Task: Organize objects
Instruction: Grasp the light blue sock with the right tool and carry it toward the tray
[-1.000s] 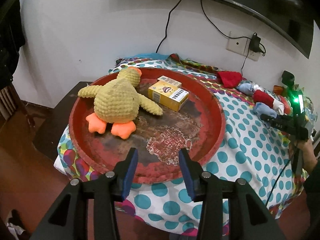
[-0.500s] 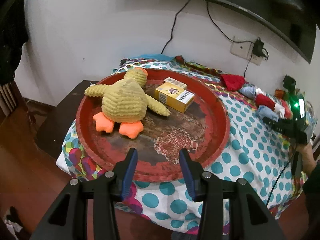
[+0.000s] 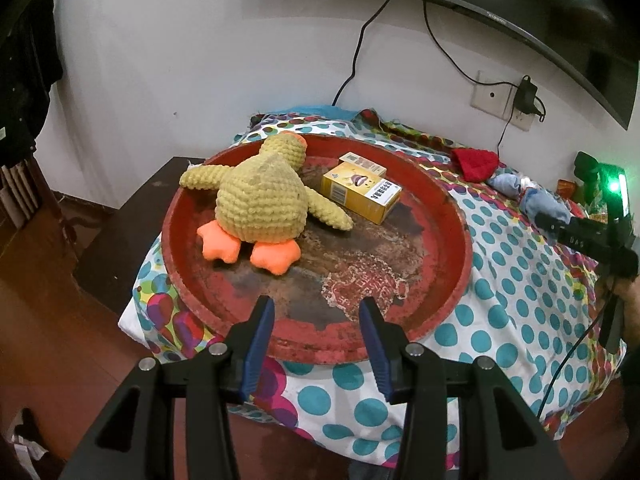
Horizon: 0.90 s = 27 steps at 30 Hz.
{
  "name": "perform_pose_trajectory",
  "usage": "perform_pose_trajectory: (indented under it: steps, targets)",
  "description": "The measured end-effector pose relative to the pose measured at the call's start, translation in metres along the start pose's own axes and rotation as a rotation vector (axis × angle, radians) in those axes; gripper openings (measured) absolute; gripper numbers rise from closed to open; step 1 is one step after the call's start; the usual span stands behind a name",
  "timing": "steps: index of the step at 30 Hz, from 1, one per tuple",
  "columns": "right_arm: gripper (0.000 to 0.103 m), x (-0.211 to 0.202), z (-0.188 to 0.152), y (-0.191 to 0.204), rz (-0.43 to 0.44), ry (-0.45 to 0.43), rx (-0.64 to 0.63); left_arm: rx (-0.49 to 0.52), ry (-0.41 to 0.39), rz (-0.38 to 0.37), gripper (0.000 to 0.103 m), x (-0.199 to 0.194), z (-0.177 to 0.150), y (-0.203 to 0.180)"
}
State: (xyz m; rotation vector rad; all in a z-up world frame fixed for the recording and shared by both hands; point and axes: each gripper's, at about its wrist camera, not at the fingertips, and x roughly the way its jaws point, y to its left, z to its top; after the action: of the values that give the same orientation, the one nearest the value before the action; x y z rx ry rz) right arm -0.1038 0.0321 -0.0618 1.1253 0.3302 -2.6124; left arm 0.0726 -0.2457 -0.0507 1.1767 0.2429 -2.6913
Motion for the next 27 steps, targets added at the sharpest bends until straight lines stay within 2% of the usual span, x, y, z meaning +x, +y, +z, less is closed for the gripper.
perform_pose_trajectory:
  steps: [3, 12, 19, 27]
  targets:
    - [0.033, -0.009, 0.009, 0.017, 0.009, -0.022, -0.035, -0.006, 0.004, -0.007, 0.045, 0.000, 0.000, 0.001]
    - [0.033, -0.028, 0.034, 0.080, 0.107, -0.051, -0.119, -0.014, 0.006, -0.002, 0.045, -0.001, 0.001, 0.006]
    - [0.033, -0.032, 0.040, 0.142, 0.191, -0.036, -0.205, 0.000, -0.012, 0.035, 0.045, -0.003, 0.002, 0.009]
    - [0.033, -0.027, 0.041, 0.184, 0.238, 0.004, -0.255, -0.005, -0.021, 0.040, 0.045, -0.005, 0.003, 0.012]
